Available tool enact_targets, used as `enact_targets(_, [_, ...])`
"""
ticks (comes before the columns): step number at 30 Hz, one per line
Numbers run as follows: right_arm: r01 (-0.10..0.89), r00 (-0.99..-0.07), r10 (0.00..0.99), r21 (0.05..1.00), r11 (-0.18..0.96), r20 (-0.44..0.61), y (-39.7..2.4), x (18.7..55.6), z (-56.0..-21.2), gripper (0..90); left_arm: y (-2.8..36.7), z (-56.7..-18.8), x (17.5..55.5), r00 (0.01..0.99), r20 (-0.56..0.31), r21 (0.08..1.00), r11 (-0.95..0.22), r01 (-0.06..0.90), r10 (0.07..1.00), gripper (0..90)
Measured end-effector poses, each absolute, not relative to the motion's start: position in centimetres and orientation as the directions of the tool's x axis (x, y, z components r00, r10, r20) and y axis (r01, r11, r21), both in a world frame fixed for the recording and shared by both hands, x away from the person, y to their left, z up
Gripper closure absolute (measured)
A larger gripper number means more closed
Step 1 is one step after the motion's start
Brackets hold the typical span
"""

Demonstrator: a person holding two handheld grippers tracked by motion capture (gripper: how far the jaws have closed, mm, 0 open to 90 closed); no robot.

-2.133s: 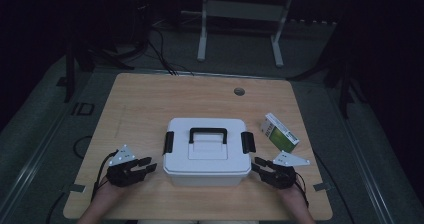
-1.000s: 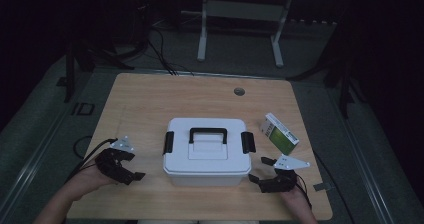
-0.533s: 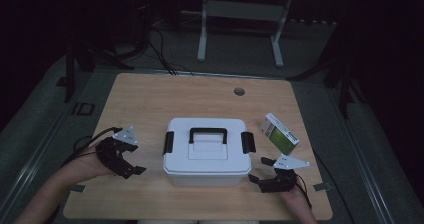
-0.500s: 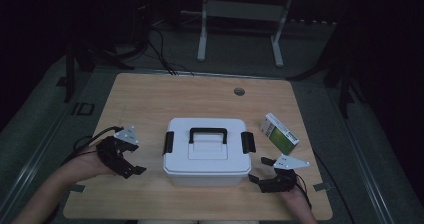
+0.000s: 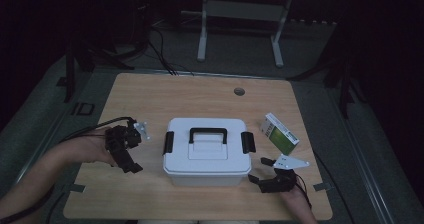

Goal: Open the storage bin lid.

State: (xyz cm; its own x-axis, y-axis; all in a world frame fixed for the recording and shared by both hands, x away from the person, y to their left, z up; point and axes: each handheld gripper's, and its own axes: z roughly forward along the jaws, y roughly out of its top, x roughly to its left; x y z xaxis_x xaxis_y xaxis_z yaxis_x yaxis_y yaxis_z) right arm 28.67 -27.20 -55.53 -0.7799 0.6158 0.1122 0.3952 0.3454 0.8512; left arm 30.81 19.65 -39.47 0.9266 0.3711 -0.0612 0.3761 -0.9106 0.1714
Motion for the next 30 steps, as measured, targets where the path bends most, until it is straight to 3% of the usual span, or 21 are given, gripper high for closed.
enact_targets(9, [0.396, -0.782, 0.613, 0.850, 0.346, 0.115, -27.3, 28.7, -55.5, 13.5, 17.3, -37.2, 31.3, 0.948, -0.086, 0.075, -0.947, 0.312, 0.306, 15.9])
enact_targets(30, [0.395, -0.788, 0.604, 0.849, 0.350, 0.118, -27.2, 28.6, -55.5, 13.5, 11.9, -34.0, 33.5, 0.977, -0.070, 0.084, -0.975, 0.208, 0.202, 15.8])
